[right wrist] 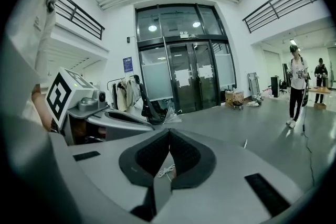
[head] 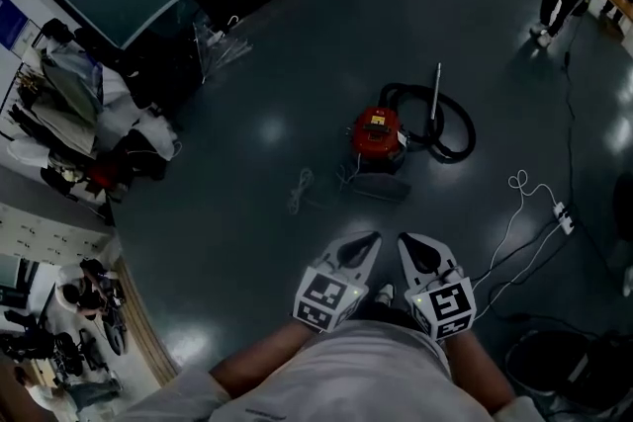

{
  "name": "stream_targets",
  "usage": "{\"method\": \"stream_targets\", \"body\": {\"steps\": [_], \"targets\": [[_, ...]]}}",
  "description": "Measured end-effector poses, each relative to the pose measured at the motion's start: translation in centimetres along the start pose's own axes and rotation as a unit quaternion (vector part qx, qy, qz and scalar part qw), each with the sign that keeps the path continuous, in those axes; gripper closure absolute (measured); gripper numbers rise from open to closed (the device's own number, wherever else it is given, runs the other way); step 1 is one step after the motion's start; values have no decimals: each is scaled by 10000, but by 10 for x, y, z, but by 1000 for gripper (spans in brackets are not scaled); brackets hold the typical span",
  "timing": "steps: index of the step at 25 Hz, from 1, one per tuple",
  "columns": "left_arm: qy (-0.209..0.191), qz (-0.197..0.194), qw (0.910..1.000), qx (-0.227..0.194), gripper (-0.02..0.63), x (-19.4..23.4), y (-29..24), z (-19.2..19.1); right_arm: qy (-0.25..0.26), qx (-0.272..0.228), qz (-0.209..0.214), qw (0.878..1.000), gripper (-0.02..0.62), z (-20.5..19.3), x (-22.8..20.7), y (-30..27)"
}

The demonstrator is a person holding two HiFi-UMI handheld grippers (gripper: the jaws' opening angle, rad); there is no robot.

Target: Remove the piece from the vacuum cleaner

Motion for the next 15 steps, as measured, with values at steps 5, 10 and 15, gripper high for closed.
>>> {"method": "stream_targets", "body": {"steps": [5, 10, 15], "targets": [[-114, -41, 9999, 99, 600, 33, -29, -5, 196, 96, 171, 9996, 578, -9, -22, -32], [-257, -213, 9990, 291, 600, 89, -74, -7, 168, 235, 136, 9995, 578, -9, -57, -91], [-440, -537, 9963, 503, 600, 156, -128, -12, 46, 611, -38, 9981, 577, -15, -104, -161]]}}
Point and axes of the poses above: the fingertips, and each gripper's own axes: y backward along the fingers, x to its left, z out of its top, the point moved 3 cm from there along y, backward along the fingers, and after that the axes turned 1 degree about -y, right-handed, at the moved point
